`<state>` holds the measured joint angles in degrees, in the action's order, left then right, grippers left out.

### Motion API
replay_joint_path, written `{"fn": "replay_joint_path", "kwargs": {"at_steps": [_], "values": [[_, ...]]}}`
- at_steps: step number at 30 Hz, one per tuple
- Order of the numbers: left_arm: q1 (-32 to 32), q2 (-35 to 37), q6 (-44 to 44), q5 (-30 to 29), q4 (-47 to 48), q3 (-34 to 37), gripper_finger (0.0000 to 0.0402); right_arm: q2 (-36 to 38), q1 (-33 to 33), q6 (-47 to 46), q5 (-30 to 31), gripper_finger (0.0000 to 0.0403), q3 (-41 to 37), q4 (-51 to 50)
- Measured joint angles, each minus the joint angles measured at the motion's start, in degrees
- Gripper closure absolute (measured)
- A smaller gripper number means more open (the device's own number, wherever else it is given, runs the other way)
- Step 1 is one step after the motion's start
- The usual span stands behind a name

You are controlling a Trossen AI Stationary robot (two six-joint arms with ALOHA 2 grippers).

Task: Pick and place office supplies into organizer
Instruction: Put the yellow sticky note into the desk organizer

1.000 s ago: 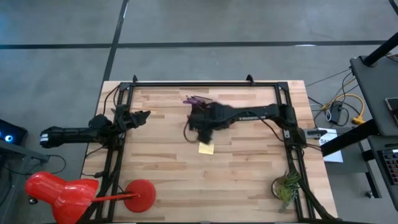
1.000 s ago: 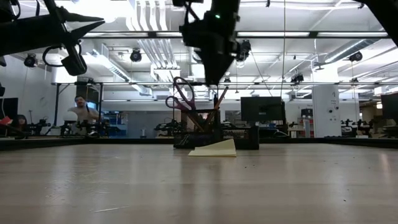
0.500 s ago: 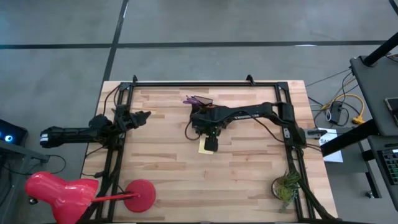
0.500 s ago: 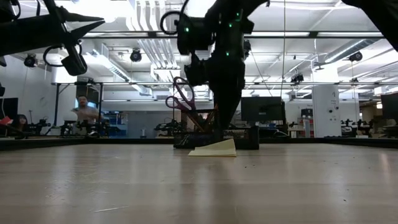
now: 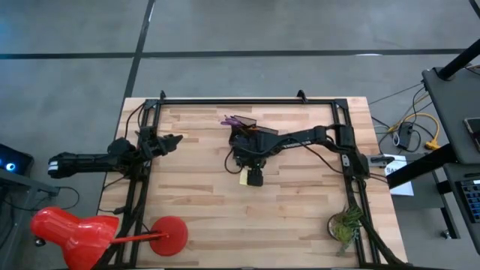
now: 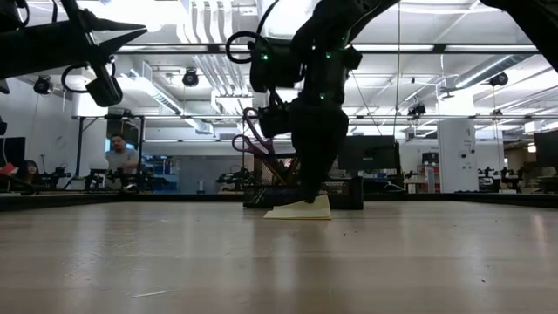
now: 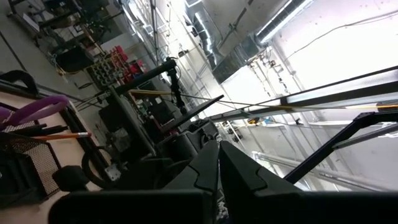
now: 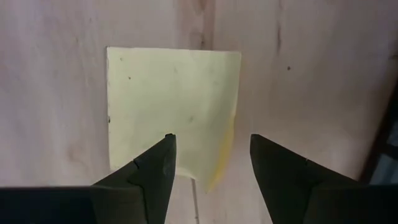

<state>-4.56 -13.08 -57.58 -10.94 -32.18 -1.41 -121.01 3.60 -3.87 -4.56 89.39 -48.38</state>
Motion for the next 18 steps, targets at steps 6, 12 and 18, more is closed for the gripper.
{"fn": "replay_joint_path", "kwargs": {"at_steps": [6, 12, 18], "values": [[0.0, -0.01, 0.02, 0.0, 0.18, 0.0, 0.0402, 0.0, -1.02, -1.39, 0.04, 0.0209, -2.11, 0.89], [0.02, 0.0, 0.02, 0.0, 0.19, 0.0, 0.0402, 0.0, -2.28, -1.51, 0.49, 0.0221, -3.19, 1.5], [0.01, 0.0, 0.02, 0.0, 0.13, 0.0, 0.0402, 0.07, -2.56, -2.1, 2.13, 0.0285, -4.22, 2.06]]}}
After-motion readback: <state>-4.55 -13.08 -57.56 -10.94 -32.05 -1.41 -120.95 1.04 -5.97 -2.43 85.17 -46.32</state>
